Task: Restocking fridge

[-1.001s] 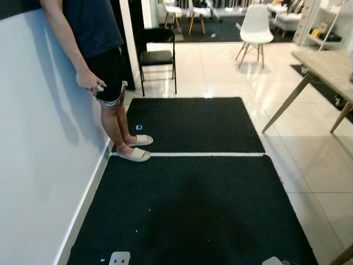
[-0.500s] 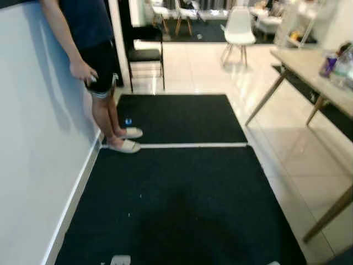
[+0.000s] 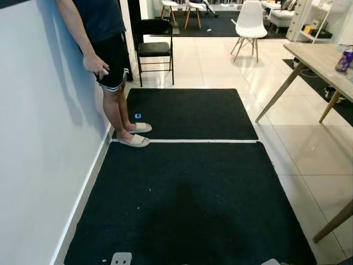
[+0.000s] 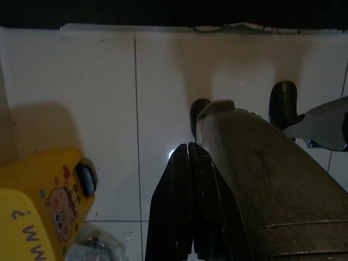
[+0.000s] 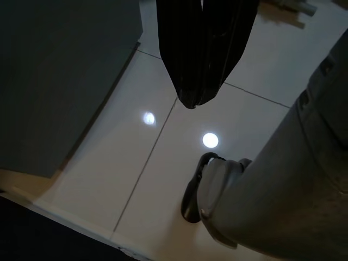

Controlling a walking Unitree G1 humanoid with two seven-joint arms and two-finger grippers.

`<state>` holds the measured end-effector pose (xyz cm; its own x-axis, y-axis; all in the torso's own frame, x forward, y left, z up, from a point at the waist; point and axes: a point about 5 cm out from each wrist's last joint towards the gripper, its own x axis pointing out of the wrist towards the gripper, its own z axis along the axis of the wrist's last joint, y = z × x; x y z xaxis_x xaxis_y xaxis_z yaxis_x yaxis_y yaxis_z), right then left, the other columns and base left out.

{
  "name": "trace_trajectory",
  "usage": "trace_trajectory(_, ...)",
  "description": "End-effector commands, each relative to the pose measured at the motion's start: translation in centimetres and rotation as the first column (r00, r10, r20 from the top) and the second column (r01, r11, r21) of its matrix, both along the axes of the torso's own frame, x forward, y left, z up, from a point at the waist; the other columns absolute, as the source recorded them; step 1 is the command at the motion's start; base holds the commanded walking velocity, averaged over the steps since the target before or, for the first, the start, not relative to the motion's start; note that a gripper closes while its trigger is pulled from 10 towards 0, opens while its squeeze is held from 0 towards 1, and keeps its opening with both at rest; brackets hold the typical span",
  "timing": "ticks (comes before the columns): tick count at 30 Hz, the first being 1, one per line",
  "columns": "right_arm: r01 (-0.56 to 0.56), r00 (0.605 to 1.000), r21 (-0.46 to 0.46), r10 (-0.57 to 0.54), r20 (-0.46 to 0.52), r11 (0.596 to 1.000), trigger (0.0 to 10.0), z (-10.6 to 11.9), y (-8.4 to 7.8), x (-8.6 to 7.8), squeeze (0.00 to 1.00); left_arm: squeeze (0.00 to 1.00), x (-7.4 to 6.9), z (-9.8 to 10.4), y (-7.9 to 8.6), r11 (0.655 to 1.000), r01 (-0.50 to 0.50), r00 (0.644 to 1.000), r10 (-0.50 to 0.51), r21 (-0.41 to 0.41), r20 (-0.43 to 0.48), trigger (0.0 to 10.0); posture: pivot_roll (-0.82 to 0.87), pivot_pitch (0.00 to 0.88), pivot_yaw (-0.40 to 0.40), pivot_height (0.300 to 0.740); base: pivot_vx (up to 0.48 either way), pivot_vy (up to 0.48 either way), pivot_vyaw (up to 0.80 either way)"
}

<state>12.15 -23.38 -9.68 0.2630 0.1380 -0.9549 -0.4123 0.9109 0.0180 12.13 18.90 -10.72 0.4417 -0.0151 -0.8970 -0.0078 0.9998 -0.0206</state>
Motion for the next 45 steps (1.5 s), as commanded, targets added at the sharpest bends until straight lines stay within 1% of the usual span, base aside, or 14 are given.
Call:
trace_trajectory(1, -0.023, 1.000, 0.001, 0.023, 0.005, 1.000, 10.0, 0.12, -0.05, 0.26, 0.00, 0.00, -0.87, -0.26, 0.22, 1.000, 0.006, 0.999, -0.005, 0.006, -0.036, 10.0, -0.11, 0.000, -0.024, 0.740, 0.000, 0.000, 0.56)
trace_trajectory(4, -0.016, 1.000, -0.009, 0.016, 0.013, 1.000, 10.0, 0.16, -0.15, 0.38, 0.00, 0.00, -0.70, -0.20, 0.26, 1.000, 0.006, 1.000, -0.006, 0.005, -0.029, 10.0, -0.11, 0.000, -0.025, 0.740, 0.000, 0.000, 0.71)
trace_trajectory(8, -0.001, 1.000, -0.022, 0.002, 0.021, 1.000, 10.0, 0.18, -0.33, 0.37, 0.00, 0.00, -0.63, -0.17, 0.28, 1.000, 0.011, 1.000, -0.010, 0.007, -0.028, 10.0, -0.11, 0.000, -0.025, 0.740, 0.000, 0.000, 0.00)
trace_trajectory(9, -0.005, 1.000, -0.055, 0.006, 0.012, 0.998, 10.0, 0.10, -0.62, 0.07, 0.00, 0.00, -0.65, -0.18, 0.31, 1.000, 0.017, 0.999, -0.017, 0.011, -0.033, 10.0, -0.11, 0.000, -0.025, 0.740, 0.000, 0.000, 0.00)
trace_trajectory(10, -0.004, 1.000, -0.058, 0.005, 0.010, 0.998, 10.0, 0.08, -0.65, -0.02, 0.00, 0.00, -0.67, -0.19, 0.31, 1.000, 0.019, 0.999, -0.018, 0.013, -0.035, 10.0, -0.11, 0.000, -0.025, 0.740, 0.000, 0.000, 0.00)
trace_trajectory(19, 0.000, 1.000, -0.047, 0.000, 0.007, 0.999, 10.0, -0.02, -0.29, -0.01, 0.00, 0.00, -0.81, -0.23, 0.32, 1.000, 0.029, 0.999, -0.028, 0.008, -0.042, 10.0, -0.11, 0.000, -0.021, 0.740, 0.000, 0.000, 0.00)
trace_trajectory(27, -0.001, 1.000, -0.055, 0.002, 0.010, 0.998, 10.0, 0.01, -0.32, 0.09, 0.00, 0.00, -0.91, -0.25, 0.32, 1.000, 0.031, 0.999, -0.030, 0.007, -0.044, 10.0, -0.11, 0.000, -0.023, 0.740, 0.000, 0.000, 0.00)
trace_trajectory(45, -0.002, 1.000, -0.056, 0.003, 0.010, 0.998, 10.0, 0.08, -0.47, 0.18, 0.00, 0.00, -1.07, -0.32, 0.17, 0.999, 0.034, 0.998, -0.033, 0.007, -0.048, 10.0, -0.11, 0.000, -0.025, 0.740, 0.269, 0.000, 0.00)
